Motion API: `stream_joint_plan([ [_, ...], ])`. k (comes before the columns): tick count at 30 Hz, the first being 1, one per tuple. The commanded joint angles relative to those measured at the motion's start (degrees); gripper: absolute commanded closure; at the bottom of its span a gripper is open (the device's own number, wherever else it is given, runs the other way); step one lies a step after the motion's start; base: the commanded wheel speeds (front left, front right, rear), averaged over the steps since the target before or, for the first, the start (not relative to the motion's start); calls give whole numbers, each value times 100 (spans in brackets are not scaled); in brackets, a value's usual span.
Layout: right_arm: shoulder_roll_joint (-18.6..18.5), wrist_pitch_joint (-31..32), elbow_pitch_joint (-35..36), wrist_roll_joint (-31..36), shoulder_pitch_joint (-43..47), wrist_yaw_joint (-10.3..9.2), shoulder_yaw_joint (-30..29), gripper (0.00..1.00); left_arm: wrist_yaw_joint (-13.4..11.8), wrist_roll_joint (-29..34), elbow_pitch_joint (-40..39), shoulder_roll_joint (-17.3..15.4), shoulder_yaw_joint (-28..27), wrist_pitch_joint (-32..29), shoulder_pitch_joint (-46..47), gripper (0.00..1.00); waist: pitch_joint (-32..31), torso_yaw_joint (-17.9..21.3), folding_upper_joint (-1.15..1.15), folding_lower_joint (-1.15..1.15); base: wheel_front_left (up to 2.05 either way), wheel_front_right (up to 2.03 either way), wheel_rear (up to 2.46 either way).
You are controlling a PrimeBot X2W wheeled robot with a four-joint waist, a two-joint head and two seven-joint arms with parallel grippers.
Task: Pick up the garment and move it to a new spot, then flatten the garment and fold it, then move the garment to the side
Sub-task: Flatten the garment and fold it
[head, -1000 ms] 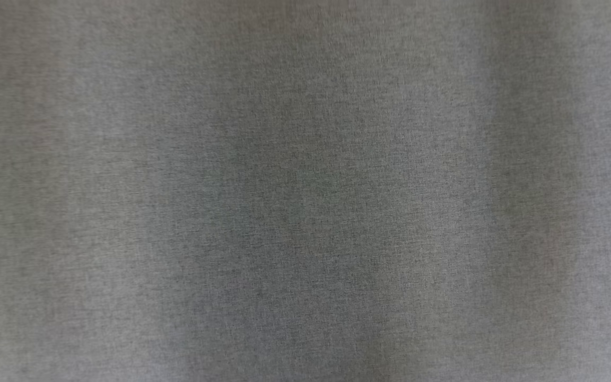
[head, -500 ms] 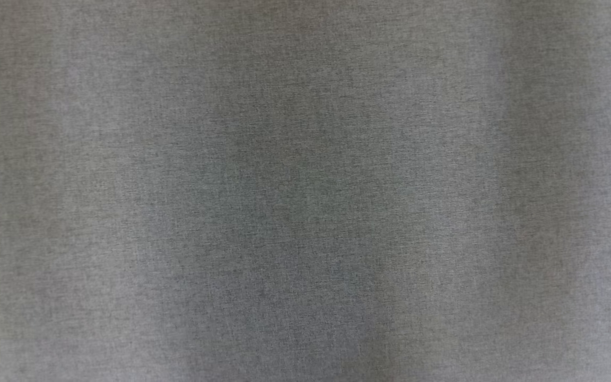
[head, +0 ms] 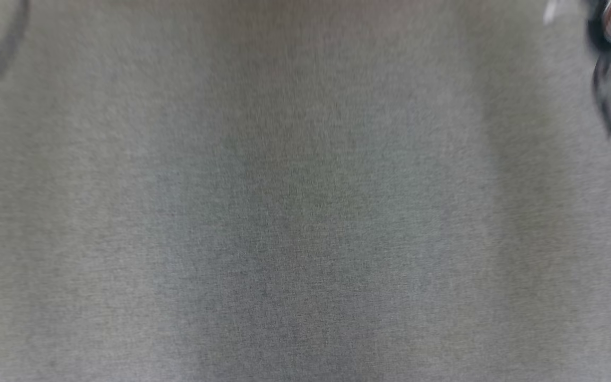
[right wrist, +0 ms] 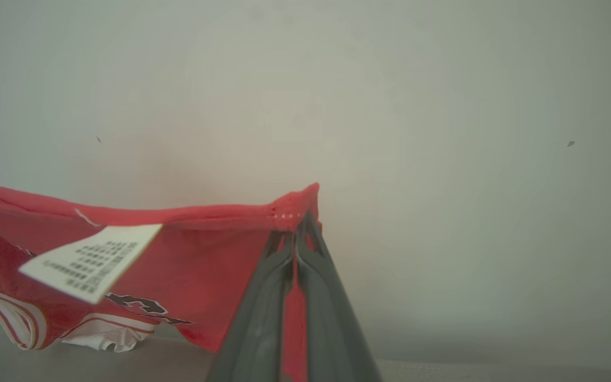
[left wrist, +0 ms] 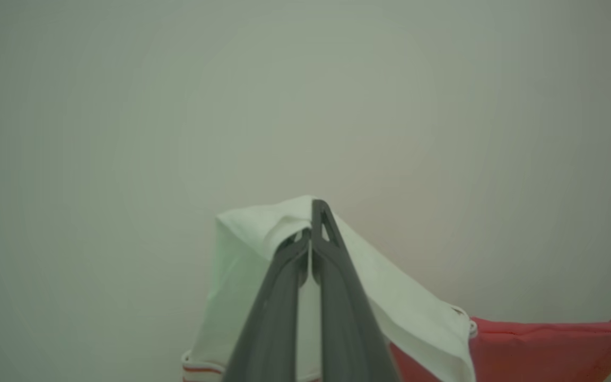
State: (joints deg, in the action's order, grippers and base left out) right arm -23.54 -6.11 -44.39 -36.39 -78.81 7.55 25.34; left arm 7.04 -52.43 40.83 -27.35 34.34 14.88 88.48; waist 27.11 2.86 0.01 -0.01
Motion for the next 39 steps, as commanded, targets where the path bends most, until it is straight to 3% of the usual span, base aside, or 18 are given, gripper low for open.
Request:
stream_joint_plan([
  [1, -99, -43, 205, -102, 395, -14, 74, 100, -66, 45, -264, -80, -117, 38, -490, 100, -593, 17, -1, 1, 0, 0, 0],
  [6, -400, -118, 996, -418, 1829, -14, -22, 100, -591, 23, -1628, -281, -734, 33, -2422, 100, -1011, 37, -1, 1, 0, 0, 0],
  [10, -522, -150, 1593, -535, 3099, -14, -355, 100, -1062, 16, -2769, -236, -1131, 33, -4016, 100, -1258, 1, -1, 1, 0, 0, 0],
  [18, -183, 51, 2728, -261, 5473, -15, -1329, 100, -1668, 135, -4284, 106, -1738, 34, -6705, 100, -1501, 30, -1, 1, 0, 0, 0],
  [23, 215, 352, 3251, 92, 6625, -15, -1873, 100, -1701, 264, -4523, 585, -2012, 34, -8024, 100, -1641, 50, -1, 1, 0, 0, 0],
  [29, 603, 607, 3604, 495, 7827, -15, -2432, 100, -1489, 590, -4234, 1083, -2012, 35, -9152, 100, -1911, -64, -1, 1, 0, 0, 0],
  [39, 1013, 943, 3863, 591, 8976, -15, -3076, 100, -1073, 856, -3696, 1535, -2096, 35, -9920, 100, -2221, -234, -1, 1, 0, 0, 0],
])
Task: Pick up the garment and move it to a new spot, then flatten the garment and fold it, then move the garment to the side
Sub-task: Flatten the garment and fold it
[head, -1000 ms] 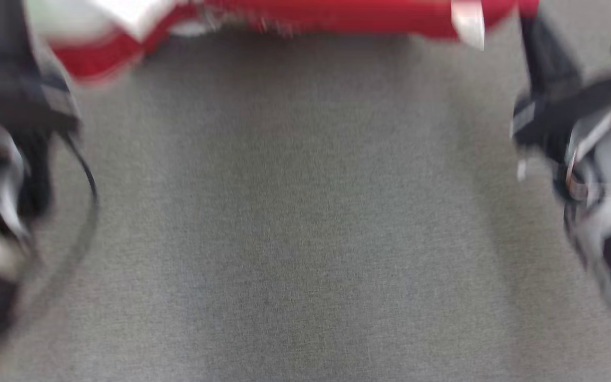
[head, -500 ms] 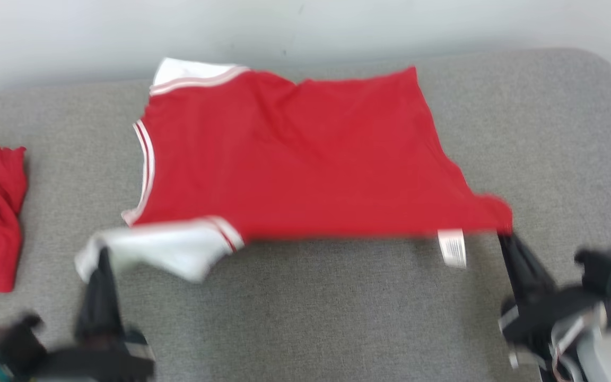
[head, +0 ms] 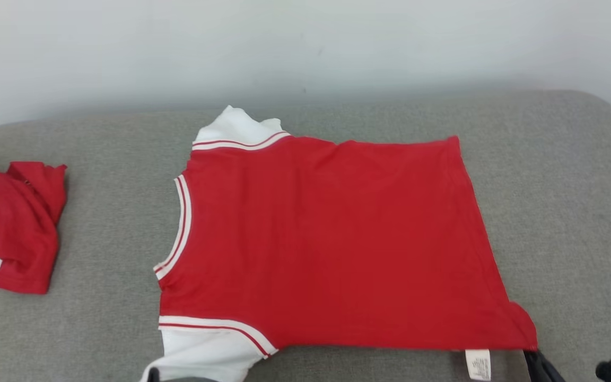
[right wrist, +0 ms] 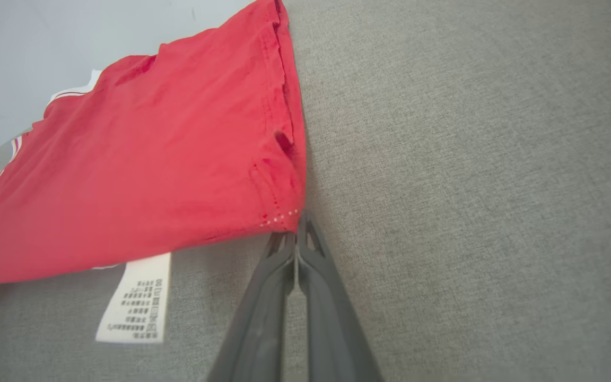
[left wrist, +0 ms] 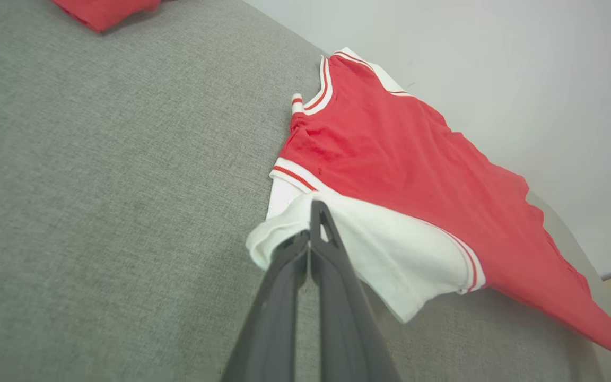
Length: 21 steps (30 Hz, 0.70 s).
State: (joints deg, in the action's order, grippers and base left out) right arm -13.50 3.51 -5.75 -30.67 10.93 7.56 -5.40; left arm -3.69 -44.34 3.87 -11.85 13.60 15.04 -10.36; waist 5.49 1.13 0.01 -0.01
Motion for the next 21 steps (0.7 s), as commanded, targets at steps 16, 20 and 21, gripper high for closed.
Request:
stream_joint_plan([
  [16, 113, 608, 340, 54, -326, -15, 219, 100, 377, 564, -127, -351, 134, -338, 738, 100, -85, 245, -1, 1, 0, 0, 0],
  [20, 90, 847, 324, 20, -633, -15, 285, 100, 481, 559, -48, -563, 121, -608, 1245, 100, -7, 348, -1, 1, 0, 0, 0],
  [21, 72, 905, 295, 39, -710, -15, 304, 100, 516, 572, 1, -601, 127, -676, 1387, 100, 20, 362, -1, 1, 0, 0, 0],
])
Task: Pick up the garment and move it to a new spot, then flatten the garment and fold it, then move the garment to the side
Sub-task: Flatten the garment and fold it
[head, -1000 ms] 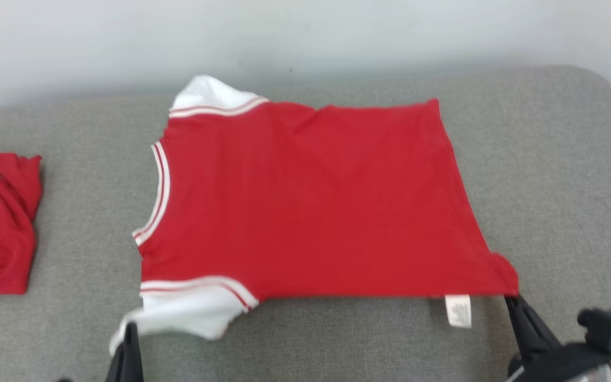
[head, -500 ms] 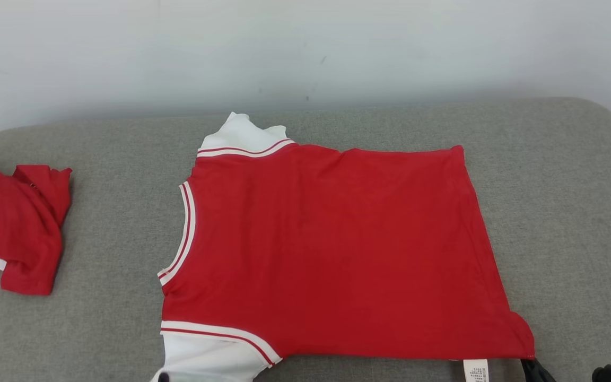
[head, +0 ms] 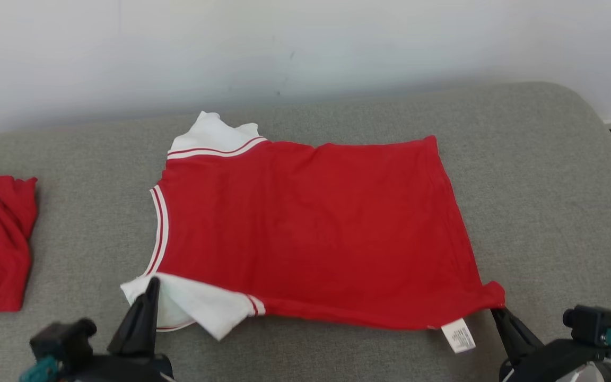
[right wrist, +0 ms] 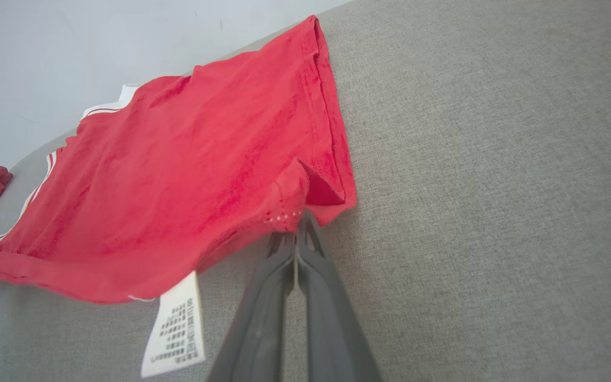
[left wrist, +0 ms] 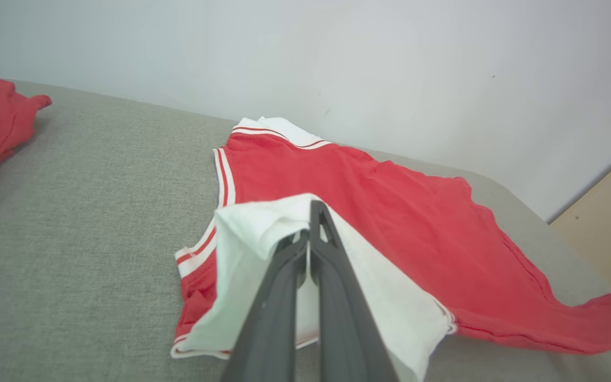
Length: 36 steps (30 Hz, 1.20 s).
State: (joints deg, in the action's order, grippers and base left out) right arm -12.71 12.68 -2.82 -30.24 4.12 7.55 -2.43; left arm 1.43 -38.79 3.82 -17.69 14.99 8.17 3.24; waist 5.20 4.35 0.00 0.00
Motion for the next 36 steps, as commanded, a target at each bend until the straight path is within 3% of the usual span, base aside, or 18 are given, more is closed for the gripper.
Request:
stream_joint_plan([
  [1, -9, 27, -25, 5, -117, -14, 17, 100, 39, 32, 71, -49, 12, -63, 175, 100, 77, 50, 0, 0, 0, 0, 0],
  [11, -92, 289, -649, 38, -1300, -14, 197, 100, 396, 155, 1359, -293, 235, -568, 1960, 100, 527, 143, 0, 0, 0, 0, 0],
  [23, -221, -4, -1676, 107, -2438, -14, 531, 100, 576, 188, 2963, -262, 563, -232, 3198, 100, 868, 178, 0, 0, 0, 0, 0],
  [24, -233, -75, -1736, 118, -2494, -14, 582, 33, 586, 188, 3063, -245, 613, -185, 3259, 59, 866, 172, 0, 0, 0, 0, 0],
  [25, -228, -114, -1804, 94, -2531, -14, 622, 0, 595, 198, 3151, -241, 663, -138, 3313, 15, 856, 165, 0, 0, 0, 0, 0],
  [26, -233, -149, -1857, 85, -2562, -14, 670, 0, 602, 213, 3238, -240, 707, -63, 3362, 0, 843, 157, 0, 0, 0, 0, 0],
  [36, -438, -530, -2002, -9, -2220, -14, 770, 0, 604, 99, 3533, -212, 857, 549, 3103, 0, 476, 39, 0, 0, 0, 0, 0],
])
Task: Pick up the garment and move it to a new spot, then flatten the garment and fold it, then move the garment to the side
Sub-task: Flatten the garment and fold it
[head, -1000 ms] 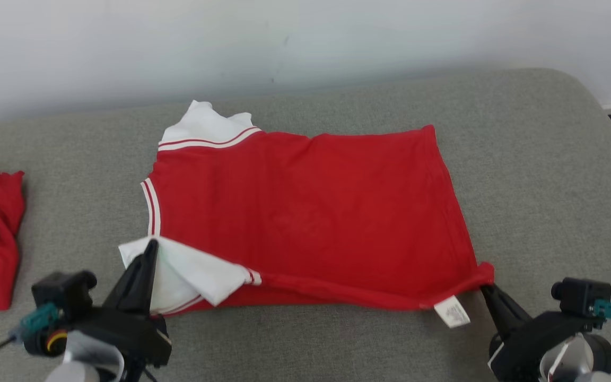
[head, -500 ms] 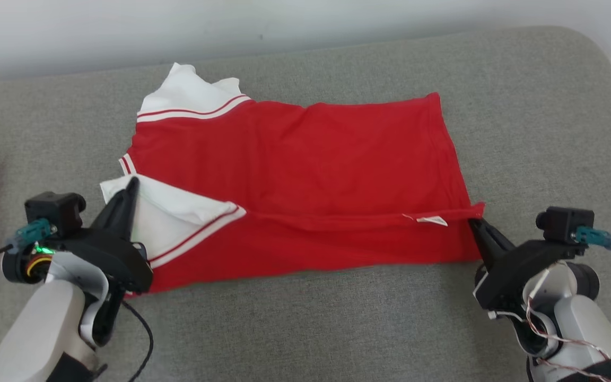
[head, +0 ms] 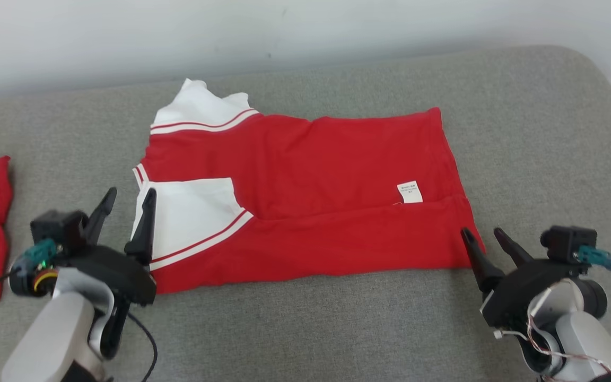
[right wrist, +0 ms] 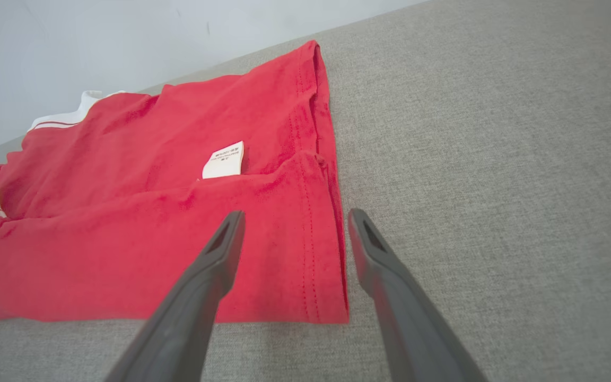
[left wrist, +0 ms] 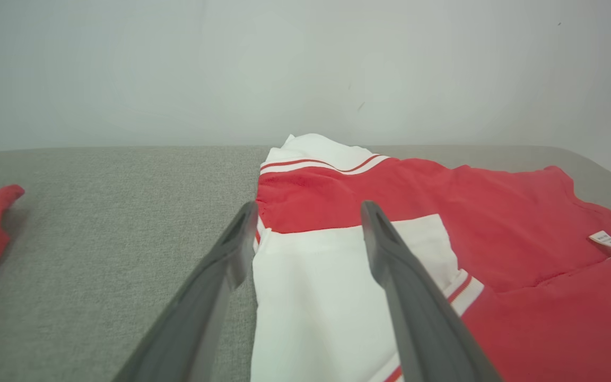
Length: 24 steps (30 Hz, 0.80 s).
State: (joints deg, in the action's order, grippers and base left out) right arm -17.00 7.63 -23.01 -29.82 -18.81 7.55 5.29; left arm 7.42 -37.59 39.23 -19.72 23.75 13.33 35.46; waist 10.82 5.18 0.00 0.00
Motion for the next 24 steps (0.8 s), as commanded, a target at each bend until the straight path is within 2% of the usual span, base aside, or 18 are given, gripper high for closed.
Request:
stream_joint_plan([
  [1, -31, -60, 28, -49, 134, -14, -19, 0, 2, -28, -41, -10, -42, 69, -195, 0, -128, -58, 0, 0, 0, 0, 0],
  [12, 9, -443, 45, 269, 750, -14, -299, 0, -225, 53, -467, 145, -48, 176, -1245, 0, -340, -255, 0, 0, 0, 0, 0],
  [24, 144, -837, -514, 604, 400, -14, -215, 0, -260, -160, -100, 178, -85, 139, -1474, 0, -198, -132, 0, 0, 0, 0, 0],
])
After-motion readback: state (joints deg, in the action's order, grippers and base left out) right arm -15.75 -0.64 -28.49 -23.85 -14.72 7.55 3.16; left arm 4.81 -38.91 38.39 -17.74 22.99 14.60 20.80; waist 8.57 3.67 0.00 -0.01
